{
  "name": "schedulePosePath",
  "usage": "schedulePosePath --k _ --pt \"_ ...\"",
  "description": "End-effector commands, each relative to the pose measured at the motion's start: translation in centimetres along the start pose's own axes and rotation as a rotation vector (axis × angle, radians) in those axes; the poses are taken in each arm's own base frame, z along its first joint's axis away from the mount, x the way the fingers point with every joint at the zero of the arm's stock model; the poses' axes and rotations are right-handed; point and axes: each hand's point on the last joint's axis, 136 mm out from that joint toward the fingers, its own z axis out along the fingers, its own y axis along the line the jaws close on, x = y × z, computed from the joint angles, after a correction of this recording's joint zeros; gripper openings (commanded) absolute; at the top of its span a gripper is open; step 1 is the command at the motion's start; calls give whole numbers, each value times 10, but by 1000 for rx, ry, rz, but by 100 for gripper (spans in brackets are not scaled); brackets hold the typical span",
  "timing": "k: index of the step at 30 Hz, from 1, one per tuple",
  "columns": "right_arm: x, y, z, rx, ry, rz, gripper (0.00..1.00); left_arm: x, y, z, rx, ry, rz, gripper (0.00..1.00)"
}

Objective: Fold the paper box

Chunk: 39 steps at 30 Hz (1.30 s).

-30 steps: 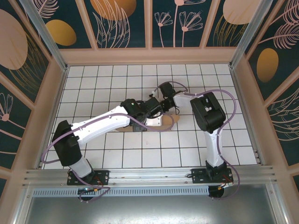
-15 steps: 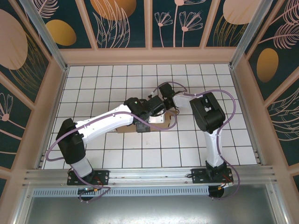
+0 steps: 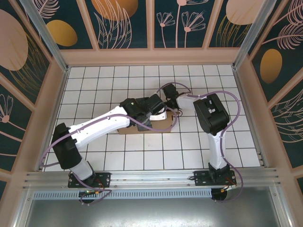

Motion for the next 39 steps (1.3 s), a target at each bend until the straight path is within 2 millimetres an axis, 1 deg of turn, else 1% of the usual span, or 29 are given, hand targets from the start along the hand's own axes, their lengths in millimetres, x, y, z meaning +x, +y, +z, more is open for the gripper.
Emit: schedulePosePath --k 1,3,7,9,12,13,15,16,17,18,19,20,21,22,23,27,29,31,32,34,38,39 --pt "-19 6 -22 37 -82 -43 45 -15 30 -34 -100 -130 -93 99" --pt "-27 5 -33 60 -118 -50 45 -22 39 -51 -109 -206 -147 99" --pt "-40 4 -52 94 -182 -52 46 -27 53 -80 -144 -320 -241 99" --pt "-46 4 -62 123 -219 -56 46 -24 70 -94 -222 -375 -338 99" --pt "-57 9 -79 179 -291 -81 44 -14 99 -108 -368 -402 -534 99" --pt "-60 10 -86 199 -319 -84 43 -10 106 -109 -406 -406 -595 99" --pt "-67 13 -105 241 -397 -82 34 -6 121 -114 -436 -459 -791 99" --pt "-68 15 -115 261 -435 -80 29 -5 125 -117 -400 -510 -895 99" --pt "-69 16 -126 282 -475 -79 24 -8 126 -119 -298 -593 -991 99" --pt "-68 18 -136 302 -510 -79 16 -13 124 -121 -198 -681 -1069 98" --pt "-68 21 -145 322 -537 -86 8 -14 124 -123 -139 -752 -1135 89" --pt "-66 26 -155 344 -568 -97 0 -14 123 -126 -95 -831 -1193 67" --pt "-64 32 -164 361 -598 -111 0 -15 119 -127 -54 -894 -1228 39" --pt "-63 38 -171 367 -621 -122 0 -15 118 -125 -28 -934 -1263 18" --pt "-61 46 -180 372 -645 -134 0 -16 115 -121 11 -954 -1294 1" --pt "-49 68 -205 379 -721 -146 0 -15 100 -89 114 -883 -1425 0" --pt "-43 76 -213 384 -748 -145 0 -11 93 -82 144 -888 -1485 0" --pt "-38 88 -217 374 -766 -150 0 -8 94 -81 155 -890 -1530 0" --pt "-36 95 -215 364 -768 -151 0 -5 86 -71 167 -865 -1545 0" --pt "-31 111 -208 347 -752 -165 0 -3 82 -65 182 -852 -1570 0" --pt "-19 130 -197 346 -749 -175 0 3 73 -55 195 -820 -1605 0" --pt "-15 135 -192 342 -746 -182 0 4 70 -54 198 -815 -1609 0"
